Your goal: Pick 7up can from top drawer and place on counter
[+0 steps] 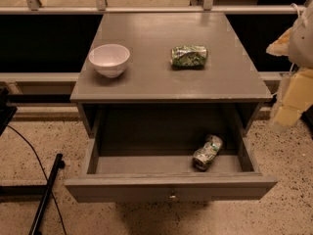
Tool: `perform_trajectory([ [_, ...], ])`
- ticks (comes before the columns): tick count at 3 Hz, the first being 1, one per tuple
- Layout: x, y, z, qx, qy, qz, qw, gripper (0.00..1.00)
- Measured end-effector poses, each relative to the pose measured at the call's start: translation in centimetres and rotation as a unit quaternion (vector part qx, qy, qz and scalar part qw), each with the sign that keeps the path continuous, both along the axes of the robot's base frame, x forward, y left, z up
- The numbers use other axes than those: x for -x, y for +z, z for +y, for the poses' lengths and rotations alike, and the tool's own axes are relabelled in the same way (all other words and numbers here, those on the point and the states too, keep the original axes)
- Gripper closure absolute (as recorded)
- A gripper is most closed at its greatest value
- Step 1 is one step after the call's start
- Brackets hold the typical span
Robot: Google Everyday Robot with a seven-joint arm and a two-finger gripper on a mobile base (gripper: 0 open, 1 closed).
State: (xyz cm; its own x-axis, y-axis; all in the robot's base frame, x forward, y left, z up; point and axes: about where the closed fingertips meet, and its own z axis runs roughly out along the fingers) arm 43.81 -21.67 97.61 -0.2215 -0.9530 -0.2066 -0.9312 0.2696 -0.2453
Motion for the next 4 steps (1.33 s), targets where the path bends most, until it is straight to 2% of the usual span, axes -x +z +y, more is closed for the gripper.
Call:
perform_trajectory([
  [2,-0.2,-0.5,0.0,-0.001,0.003,0.003,1.0,0.0],
  [3,0.5,-6.2,1.0,-0.005,0.056,0.017,0.9983,0.0],
  [4,3.1,-11.8,0.9,-0.028,0.099,0.016,0.9945,0.0],
])
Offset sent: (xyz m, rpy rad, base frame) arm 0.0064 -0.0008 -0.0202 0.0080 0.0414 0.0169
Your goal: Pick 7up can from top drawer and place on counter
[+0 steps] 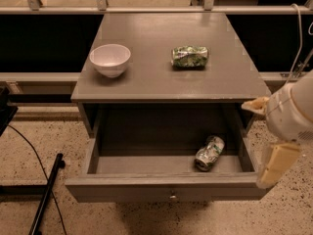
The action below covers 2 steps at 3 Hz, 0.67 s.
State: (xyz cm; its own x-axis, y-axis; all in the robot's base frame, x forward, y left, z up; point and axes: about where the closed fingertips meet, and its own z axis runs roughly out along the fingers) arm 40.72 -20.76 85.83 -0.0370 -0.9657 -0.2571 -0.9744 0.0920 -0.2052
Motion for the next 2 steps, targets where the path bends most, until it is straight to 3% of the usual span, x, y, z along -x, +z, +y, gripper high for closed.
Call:
perform_trajectory([
  [1,0.7,-0.5,0.3,0.019,0.026,-0.004,0.9995,0.0],
  [2,-1.8,-1.4,1.8,0.057,0.08,-0.018,0.995,0.0],
])
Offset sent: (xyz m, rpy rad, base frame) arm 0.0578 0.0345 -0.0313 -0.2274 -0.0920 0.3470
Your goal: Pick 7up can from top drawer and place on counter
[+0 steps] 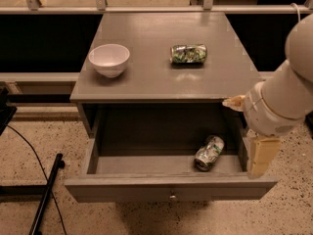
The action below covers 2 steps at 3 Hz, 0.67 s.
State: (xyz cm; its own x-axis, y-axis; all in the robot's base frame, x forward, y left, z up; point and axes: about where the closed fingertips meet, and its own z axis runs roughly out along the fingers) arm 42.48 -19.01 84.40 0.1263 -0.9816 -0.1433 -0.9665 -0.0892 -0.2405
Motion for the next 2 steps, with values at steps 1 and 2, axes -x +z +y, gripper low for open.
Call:
perform_trajectory([
  [1,-3.41,-1.96,2.11,0.035,0.113,-0.037,0.9922,0.0],
  [2,-3.25,-1.86,2.07,0.036,0.119,-0.037,0.9915,0.0],
])
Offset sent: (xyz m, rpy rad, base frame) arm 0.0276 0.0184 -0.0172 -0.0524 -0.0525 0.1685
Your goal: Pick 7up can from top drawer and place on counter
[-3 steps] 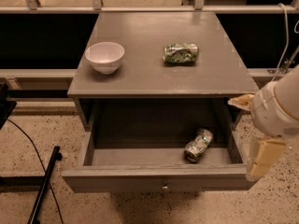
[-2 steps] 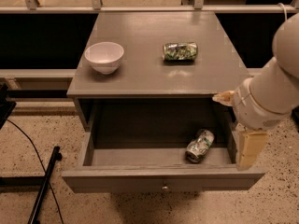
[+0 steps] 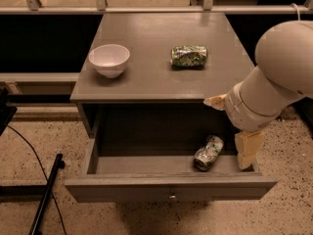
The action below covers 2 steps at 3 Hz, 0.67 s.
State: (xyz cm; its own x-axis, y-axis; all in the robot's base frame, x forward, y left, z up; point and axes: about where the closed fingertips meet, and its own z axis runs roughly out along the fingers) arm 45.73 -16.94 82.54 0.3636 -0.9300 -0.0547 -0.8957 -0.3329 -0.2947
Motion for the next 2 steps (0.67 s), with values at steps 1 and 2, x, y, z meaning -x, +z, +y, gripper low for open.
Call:
perform_trajectory([
  [1,-0.6,-0.2,-0.4,-0.003,0.014,0.016,0.9998,0.0],
  [2,-1.9,-1.9,-0.4,-0.014,0.075,0.055,0.9956,0.0],
])
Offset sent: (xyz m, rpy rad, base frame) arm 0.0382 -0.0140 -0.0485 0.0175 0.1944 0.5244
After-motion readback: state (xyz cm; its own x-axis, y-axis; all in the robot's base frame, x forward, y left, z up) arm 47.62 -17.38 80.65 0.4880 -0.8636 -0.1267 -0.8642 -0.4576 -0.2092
